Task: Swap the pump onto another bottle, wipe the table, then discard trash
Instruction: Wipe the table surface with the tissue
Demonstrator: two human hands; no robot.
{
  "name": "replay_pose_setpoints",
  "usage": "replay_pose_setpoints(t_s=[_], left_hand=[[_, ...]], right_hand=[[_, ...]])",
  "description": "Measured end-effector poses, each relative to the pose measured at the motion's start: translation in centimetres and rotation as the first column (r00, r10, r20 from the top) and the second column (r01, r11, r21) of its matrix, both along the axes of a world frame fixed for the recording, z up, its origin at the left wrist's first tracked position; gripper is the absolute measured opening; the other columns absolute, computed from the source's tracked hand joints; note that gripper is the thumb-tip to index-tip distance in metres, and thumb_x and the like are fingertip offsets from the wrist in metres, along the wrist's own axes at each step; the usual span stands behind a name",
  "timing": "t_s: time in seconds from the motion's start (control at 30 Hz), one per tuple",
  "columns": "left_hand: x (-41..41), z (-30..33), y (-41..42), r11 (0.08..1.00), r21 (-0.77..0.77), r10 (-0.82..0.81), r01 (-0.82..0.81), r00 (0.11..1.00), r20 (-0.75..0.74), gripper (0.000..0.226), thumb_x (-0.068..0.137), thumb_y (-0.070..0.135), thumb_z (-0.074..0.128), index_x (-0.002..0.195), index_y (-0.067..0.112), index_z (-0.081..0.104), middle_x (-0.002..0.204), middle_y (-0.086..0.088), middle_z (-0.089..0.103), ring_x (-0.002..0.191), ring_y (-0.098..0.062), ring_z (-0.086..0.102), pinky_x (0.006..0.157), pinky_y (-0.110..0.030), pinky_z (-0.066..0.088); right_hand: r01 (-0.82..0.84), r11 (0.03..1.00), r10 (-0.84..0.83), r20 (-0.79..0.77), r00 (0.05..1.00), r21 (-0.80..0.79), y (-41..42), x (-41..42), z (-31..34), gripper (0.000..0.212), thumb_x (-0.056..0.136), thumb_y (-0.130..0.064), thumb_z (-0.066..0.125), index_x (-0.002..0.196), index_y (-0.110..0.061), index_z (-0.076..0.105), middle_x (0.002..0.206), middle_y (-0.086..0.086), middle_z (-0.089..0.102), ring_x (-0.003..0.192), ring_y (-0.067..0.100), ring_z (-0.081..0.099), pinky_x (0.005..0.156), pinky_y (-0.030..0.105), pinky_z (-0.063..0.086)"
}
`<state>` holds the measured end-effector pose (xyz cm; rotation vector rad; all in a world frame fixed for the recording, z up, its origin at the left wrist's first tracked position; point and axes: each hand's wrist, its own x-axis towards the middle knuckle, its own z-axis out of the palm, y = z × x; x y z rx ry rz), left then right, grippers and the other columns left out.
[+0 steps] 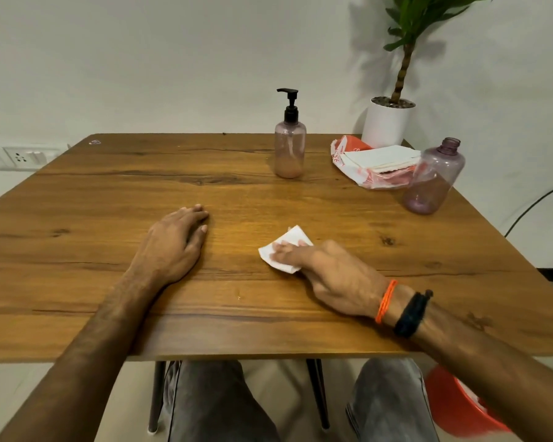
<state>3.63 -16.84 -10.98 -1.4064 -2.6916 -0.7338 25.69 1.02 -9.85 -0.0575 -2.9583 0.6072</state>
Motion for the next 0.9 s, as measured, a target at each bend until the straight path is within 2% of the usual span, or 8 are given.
replay_pose_setpoints(t_s=[0.13, 0.2, 0.3, 0.4, 0.53, 0.63, 0.73, 0.9], left_hand=[[0.0, 0.0, -0.1, 1.000, 0.005, 0.002, -0.002, 1.000, 0.005, 0.041, 0.099, 0.022, 0.046, 0.138, 0.011, 0.052, 0.150, -0.006, 0.045, 0.141, -0.023, 0.037, 0.118, -0.039, 0.026], [0.0, 0.0, -0.1, 1.000, 0.003, 0.005, -0.005, 1.000, 0.008, 0.041, 0.099, 0.023, 0.046, 0.138, 0.012, 0.052, 0.150, -0.006, 0.044, 0.141, -0.022, 0.037, 0.118, -0.039, 0.026], [0.0, -0.1, -0.1, 1.000, 0.006, 0.005, -0.005, 1.000, 0.014, 0.041, 0.099, 0.023, 0.046, 0.138, 0.012, 0.052, 0.150, -0.006, 0.044, 0.141, -0.023, 0.036, 0.118, -0.040, 0.026], [0.0, -0.1, -0.1, 1.000, 0.009, 0.006, -0.006, 1.000, 0.018, 0.041, 0.099, 0.024, 0.046, 0.138, 0.013, 0.051, 0.150, -0.005, 0.044, 0.142, -0.022, 0.035, 0.118, -0.039, 0.026], [0.1, -0.1, -0.1, 1.000, 0.009, 0.010, -0.010, 1.000, 0.013, 0.041, 0.099, 0.024, 0.045, 0.139, 0.013, 0.051, 0.151, -0.005, 0.043, 0.142, -0.021, 0.034, 0.118, -0.036, 0.024], [0.2, -0.1, 0.0, 1.000, 0.014, 0.016, -0.016, 1.000, -0.009, 0.041, 0.099, 0.023, 0.046, 0.138, 0.012, 0.052, 0.150, -0.006, 0.045, 0.141, -0.021, 0.037, 0.118, -0.035, 0.025], [0.1, -0.2, 0.1, 1.000, 0.009, 0.024, -0.024, 1.000, -0.019, 0.041, 0.099, 0.024, 0.046, 0.138, 0.012, 0.052, 0.150, -0.006, 0.045, 0.141, -0.021, 0.037, 0.118, -0.035, 0.025], [0.1, -0.4, 0.2, 0.999, 0.011, 0.044, -0.044, 0.999, -0.026, 0.041, 0.098, 0.024, 0.047, 0.137, 0.013, 0.053, 0.150, -0.006, 0.045, 0.142, -0.021, 0.036, 0.118, -0.034, 0.024]], right_hand=[[0.057, 0.988, -0.069, -0.082, 0.994, -0.147, 0.6, -0.2, 1.2, 0.039, 0.097, -0.004, 0.047, 0.128, -0.022, 0.062, 0.107, -0.014, 0.070, 0.097, -0.009, 0.061, 0.082, 0.008, 0.045], [0.173, 0.934, -0.224, -0.137, 0.965, -0.313, 2.5, -1.7, 2.2, 0.024, 0.098, -0.009, 0.050, 0.101, -0.018, 0.072, 0.077, -0.010, 0.069, 0.068, 0.002, 0.060, 0.060, 0.025, 0.044], [0.266, 0.812, -0.434, -0.232, 0.871, -0.520, 5.3, -4.6, 3.8, 0.033, 0.098, -0.009, 0.052, 0.069, -0.021, 0.059, 0.060, -0.014, 0.052, 0.051, -0.004, 0.044, 0.051, 0.012, 0.032], [0.430, 0.853, -0.508, -0.285, 0.813, -0.294, 6.9, -7.3, 4.2, 0.030, 0.097, -0.005, 0.051, 0.102, -0.025, 0.073, 0.089, -0.009, 0.067, 0.068, -0.004, 0.054, 0.057, 0.008, 0.037], [0.430, 0.902, -0.426, -0.086, 0.901, 0.041, 7.4, -9.7, 2.7, 0.048, 0.095, 0.000, 0.043, 0.135, -0.023, 0.057, 0.128, 0.016, 0.062, 0.091, 0.025, 0.062, 0.075, 0.026, 0.046], [0.369, 0.928, -0.370, 0.010, 0.929, 0.061, 6.2, -9.6, 1.8, 0.047, 0.096, -0.002, 0.043, 0.138, -0.021, 0.054, 0.139, 0.017, 0.053, 0.122, 0.032, 0.055, 0.099, 0.020, 0.041], [0.254, 0.964, -0.252, -0.035, 0.967, 0.077, 3.4, -8.0, 1.5, 0.049, 0.093, 0.001, 0.045, 0.136, -0.022, 0.056, 0.139, 0.014, 0.055, 0.126, 0.031, 0.052, 0.093, 0.007, 0.031], [-0.069, 0.997, 0.067, 0.045, 0.997, 0.042, -1.1, -4.8, 1.3, 0.050, 0.094, -0.003, 0.044, 0.137, -0.026, 0.054, 0.142, 0.002, 0.055, 0.128, 0.022, 0.053, 0.108, 0.036, 0.043]])
